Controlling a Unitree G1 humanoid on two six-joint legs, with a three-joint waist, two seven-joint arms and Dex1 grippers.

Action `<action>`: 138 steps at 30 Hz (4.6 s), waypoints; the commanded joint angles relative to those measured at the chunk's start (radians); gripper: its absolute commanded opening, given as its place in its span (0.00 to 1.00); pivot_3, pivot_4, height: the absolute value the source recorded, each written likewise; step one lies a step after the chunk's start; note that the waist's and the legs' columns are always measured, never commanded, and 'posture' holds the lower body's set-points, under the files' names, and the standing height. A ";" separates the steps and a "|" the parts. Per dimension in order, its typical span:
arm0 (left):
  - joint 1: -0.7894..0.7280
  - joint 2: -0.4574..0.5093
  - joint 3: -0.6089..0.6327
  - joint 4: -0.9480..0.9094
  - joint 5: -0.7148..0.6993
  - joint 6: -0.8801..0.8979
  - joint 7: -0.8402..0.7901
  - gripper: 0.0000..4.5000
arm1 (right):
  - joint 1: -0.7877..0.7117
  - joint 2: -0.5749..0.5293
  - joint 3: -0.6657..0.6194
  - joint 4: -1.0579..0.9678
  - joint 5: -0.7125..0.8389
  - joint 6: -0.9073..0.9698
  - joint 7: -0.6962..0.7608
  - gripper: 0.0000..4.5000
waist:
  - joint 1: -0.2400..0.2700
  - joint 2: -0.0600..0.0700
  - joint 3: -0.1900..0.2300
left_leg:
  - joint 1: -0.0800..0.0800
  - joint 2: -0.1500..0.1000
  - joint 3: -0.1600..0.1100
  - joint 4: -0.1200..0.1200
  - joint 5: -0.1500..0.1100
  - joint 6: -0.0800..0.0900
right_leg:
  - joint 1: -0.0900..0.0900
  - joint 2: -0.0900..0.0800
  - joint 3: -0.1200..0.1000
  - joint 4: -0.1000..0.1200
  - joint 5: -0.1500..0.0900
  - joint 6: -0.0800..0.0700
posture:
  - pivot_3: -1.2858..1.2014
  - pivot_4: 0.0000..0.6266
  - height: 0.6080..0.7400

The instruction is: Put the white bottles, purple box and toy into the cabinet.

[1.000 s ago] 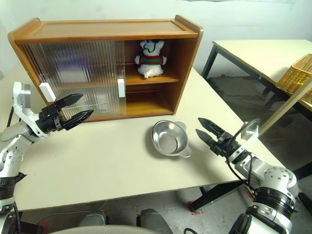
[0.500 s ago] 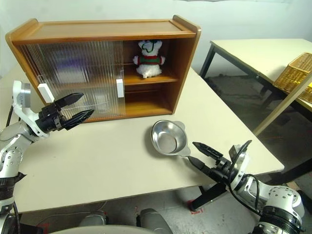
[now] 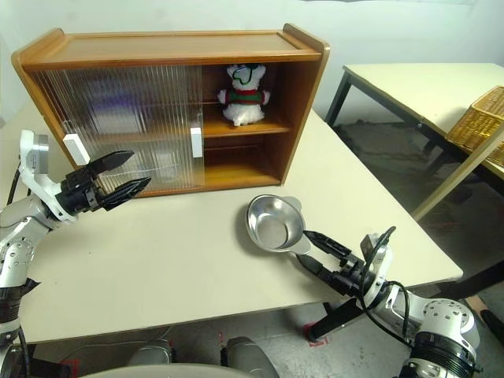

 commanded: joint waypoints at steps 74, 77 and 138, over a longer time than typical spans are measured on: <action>0.112 0.038 0.059 -0.131 -0.017 0.006 0.072 1.00 | -0.746 0.221 0.010 0.687 -0.237 -0.682 -0.071 0.01 | 0.051 0.000 -0.002 | 0.001 0.011 -0.004 -0.001 0.000 0.001 | -0.004 0.005 -0.002 0.002 0.011 -0.017 | 0.56 0.00 1.00; 0.122 0.038 0.062 -0.146 -0.020 0.012 0.082 1.00 | -0.762 0.232 -0.004 0.706 -0.241 -0.738 -0.121 0.01 | 0.057 0.000 -0.002 | 0.001 0.012 -0.003 -0.001 0.000 0.000 | -0.004 0.006 -0.002 0.002 0.011 -0.019 | 0.56 0.00 1.00; 0.045 0.053 0.020 -0.092 -0.016 0.009 0.061 1.00 | -0.661 0.170 -0.019 0.822 -0.390 -0.976 -0.040 0.99 | 0.060 -0.006 -0.006 | 0.000 0.014 -0.016 -0.001 -0.002 -0.002 | -0.004 0.002 -0.002 0.002 0.010 -0.022 | 0.54 0.00 1.00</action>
